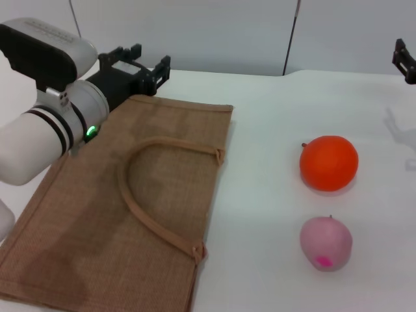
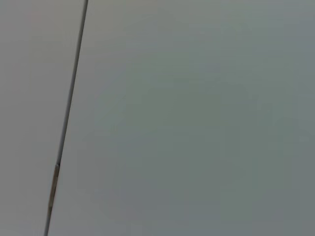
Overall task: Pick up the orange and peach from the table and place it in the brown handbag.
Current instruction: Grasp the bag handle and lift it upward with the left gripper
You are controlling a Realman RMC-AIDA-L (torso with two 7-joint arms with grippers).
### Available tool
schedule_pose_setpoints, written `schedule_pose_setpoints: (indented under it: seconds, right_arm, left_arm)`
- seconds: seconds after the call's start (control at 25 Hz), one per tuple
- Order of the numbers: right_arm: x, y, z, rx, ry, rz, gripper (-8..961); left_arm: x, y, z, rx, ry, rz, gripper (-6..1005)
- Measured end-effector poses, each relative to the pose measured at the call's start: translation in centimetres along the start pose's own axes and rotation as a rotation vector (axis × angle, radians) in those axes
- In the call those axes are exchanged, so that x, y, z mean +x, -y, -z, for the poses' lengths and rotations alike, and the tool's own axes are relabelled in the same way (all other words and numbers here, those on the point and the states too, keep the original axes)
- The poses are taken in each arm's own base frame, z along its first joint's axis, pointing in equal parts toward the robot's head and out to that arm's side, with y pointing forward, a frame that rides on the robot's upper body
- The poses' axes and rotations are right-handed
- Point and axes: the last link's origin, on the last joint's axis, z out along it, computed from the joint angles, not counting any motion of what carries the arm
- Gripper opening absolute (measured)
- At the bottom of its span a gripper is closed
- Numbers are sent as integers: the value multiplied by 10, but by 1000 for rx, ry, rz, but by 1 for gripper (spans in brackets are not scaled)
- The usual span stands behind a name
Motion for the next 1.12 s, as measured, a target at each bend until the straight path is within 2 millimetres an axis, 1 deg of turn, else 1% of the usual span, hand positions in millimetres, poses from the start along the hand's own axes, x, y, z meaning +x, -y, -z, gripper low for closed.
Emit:
schedule_pose_setpoints:
  seconds: [0.16,0.24,0.4,0.6,0.8,0.96,1.12]
  right_arm:
    - [1,0,0,0,-8,0,772]
    - [1,0,0,0,-9,0,772]
    - [1,0,0,0,-10,0,771]
    - [1,0,0,-1,-10,0,771]
    - [1,0,0,-1,-10,0,771]
    - [1,0,0,-1,-10,0,771]
    - [1,0,0,-1,-10,0,771]
  left_arm:
    - [11,-11,5,-33,24,67,602]
    - [16,-14,8,-62,26,140,602]
    - [19,-15,13,-98,44,225,601]
    - [12,-9,14,-76,112,261,601]
    - [2,-3,15,-23,182,251,601]
    - [-1,-1,19,-2,229,256,601]
    - [-1,-2,16,-15,287,241,600]
